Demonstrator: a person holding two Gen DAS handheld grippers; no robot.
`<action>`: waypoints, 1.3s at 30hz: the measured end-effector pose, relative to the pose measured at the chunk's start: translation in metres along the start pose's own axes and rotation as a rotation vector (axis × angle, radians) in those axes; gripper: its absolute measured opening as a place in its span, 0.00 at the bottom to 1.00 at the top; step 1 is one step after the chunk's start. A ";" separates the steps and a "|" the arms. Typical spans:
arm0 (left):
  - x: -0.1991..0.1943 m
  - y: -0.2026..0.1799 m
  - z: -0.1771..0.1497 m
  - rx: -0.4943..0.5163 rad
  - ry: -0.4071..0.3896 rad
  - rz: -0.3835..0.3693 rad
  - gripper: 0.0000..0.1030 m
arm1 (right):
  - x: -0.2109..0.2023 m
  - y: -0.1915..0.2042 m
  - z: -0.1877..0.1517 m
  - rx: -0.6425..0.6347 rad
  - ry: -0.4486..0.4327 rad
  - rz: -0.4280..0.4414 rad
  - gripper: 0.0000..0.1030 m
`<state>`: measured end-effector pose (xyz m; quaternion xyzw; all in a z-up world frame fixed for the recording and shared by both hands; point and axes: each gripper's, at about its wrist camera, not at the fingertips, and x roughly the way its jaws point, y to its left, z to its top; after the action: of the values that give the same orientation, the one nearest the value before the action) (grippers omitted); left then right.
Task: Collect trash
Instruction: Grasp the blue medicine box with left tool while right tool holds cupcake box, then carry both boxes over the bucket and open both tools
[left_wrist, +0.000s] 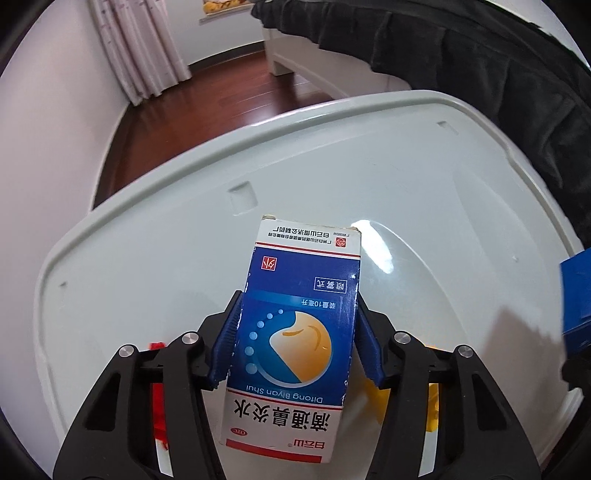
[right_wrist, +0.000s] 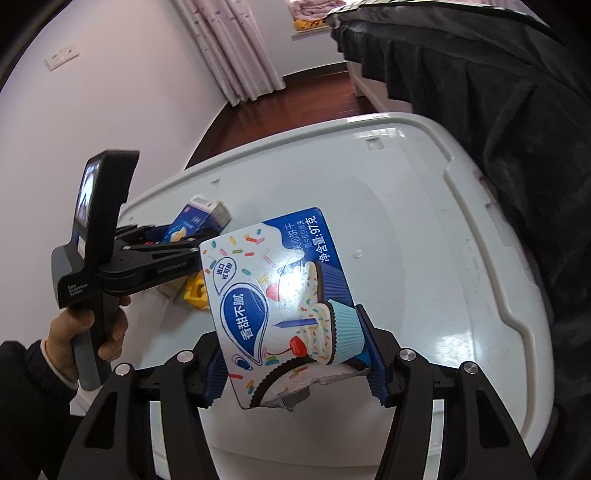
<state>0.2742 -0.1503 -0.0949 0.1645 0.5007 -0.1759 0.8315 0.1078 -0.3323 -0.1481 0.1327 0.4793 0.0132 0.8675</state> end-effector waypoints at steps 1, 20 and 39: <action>-0.002 -0.001 0.002 -0.001 0.002 0.014 0.52 | -0.002 -0.002 0.000 0.009 -0.005 -0.002 0.57; -0.119 -0.010 -0.034 -0.068 -0.038 0.147 0.52 | -0.023 -0.007 -0.002 0.057 -0.048 0.018 0.57; -0.170 -0.010 -0.179 -0.267 -0.037 0.058 0.52 | -0.054 0.021 -0.066 -0.044 -0.056 0.074 0.57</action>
<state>0.0561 -0.0571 -0.0242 0.0638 0.4992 -0.0865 0.8598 0.0261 -0.3063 -0.1318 0.1316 0.4490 0.0523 0.8822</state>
